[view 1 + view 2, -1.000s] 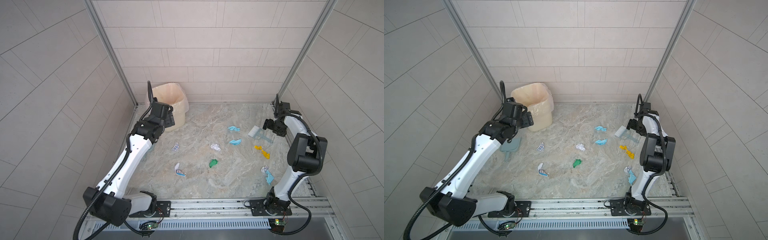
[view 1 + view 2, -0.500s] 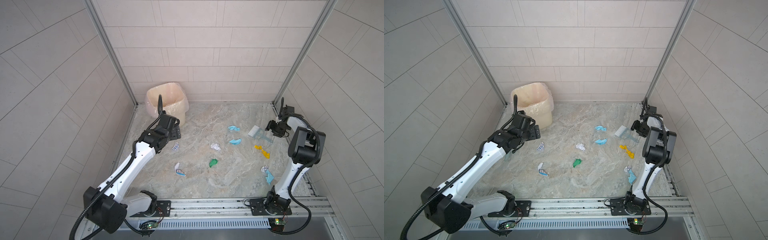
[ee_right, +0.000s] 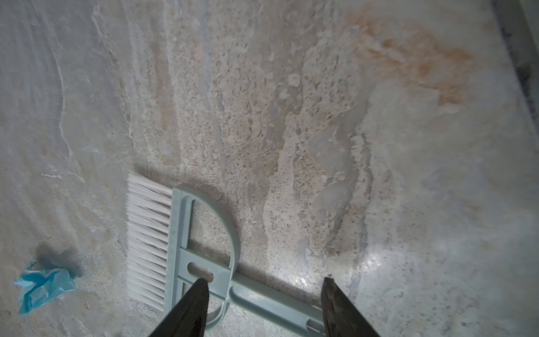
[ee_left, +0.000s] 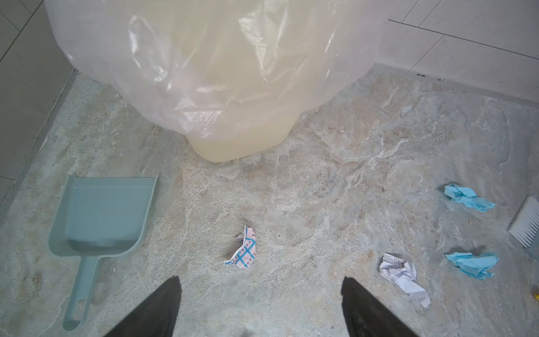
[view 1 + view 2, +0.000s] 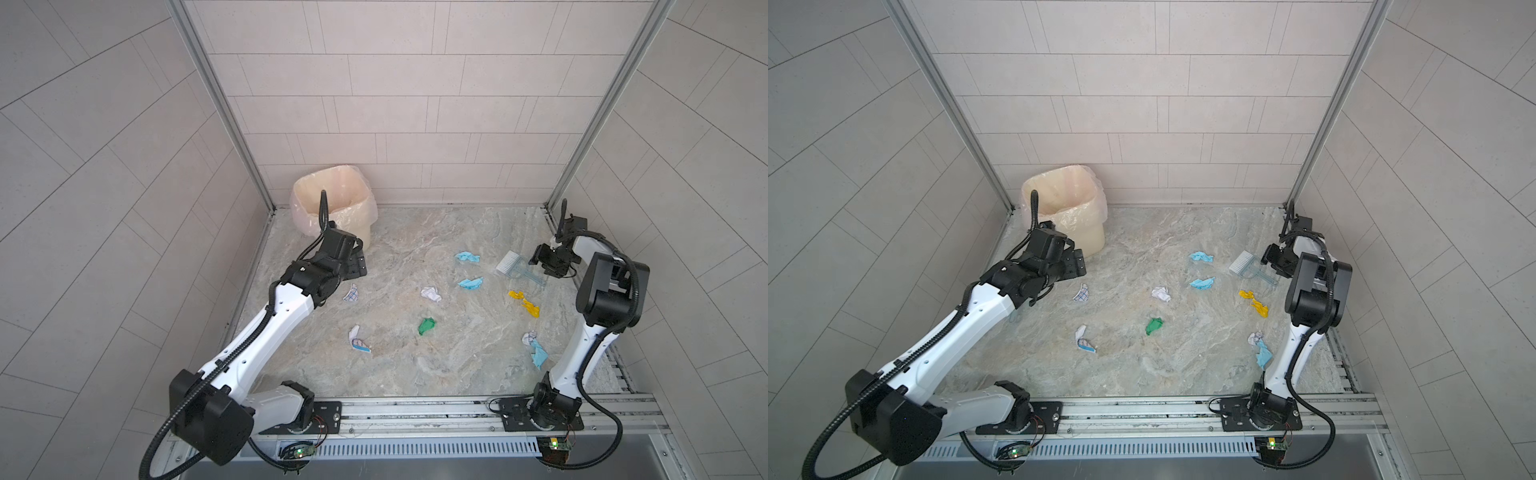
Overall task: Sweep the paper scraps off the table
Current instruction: 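Grasp the light blue brush handle with the right gripper while left gripper releases bin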
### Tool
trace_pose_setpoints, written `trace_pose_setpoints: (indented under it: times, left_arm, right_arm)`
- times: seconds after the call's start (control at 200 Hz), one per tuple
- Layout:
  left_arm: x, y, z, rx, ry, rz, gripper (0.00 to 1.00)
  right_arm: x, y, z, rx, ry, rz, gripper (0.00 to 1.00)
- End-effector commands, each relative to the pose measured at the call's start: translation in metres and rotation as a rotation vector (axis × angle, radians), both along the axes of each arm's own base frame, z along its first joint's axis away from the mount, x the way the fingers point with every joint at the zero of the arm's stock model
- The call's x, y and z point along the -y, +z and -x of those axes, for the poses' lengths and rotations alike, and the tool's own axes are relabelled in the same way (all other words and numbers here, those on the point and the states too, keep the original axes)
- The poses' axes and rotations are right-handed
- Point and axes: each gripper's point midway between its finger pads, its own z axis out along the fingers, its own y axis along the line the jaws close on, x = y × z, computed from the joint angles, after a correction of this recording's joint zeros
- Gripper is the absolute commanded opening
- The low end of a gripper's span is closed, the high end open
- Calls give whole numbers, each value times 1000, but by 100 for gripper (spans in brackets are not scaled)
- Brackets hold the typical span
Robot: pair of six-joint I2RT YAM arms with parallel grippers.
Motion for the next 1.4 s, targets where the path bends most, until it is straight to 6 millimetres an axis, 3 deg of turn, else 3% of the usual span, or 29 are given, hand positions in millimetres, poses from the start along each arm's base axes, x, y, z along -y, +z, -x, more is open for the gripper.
trace_pose_setpoints:
  times: [0.0,0.305,0.666,0.871,1.006,1.116,1.281,1.396]
  left_arm:
    - [0,-3,1,2,13,11,92]
    - [-2,-1,3,12,21,13,91]
    - [0,-4,4,18,21,23,91]
    - [4,-7,2,15,11,28,92]
    - [7,-4,1,22,6,30,92]
    - [6,-3,3,25,5,24,92]
    - [3,-2,5,28,13,16,92]
    - [3,1,5,32,11,16,92]
  right_arm:
    - [0,-18,7,-44,-7,-13,64]
    - [-12,-24,23,-70,-22,-62,63]
    - [-43,-27,66,-131,-9,-113,63]
    - [-53,-25,74,-248,155,110,62]
    - [-54,-27,65,-301,243,272,62]
    - [-56,-33,59,-317,271,304,62]
    - [-60,-43,59,-317,273,280,52]
    - [-60,-44,60,-319,279,281,37]
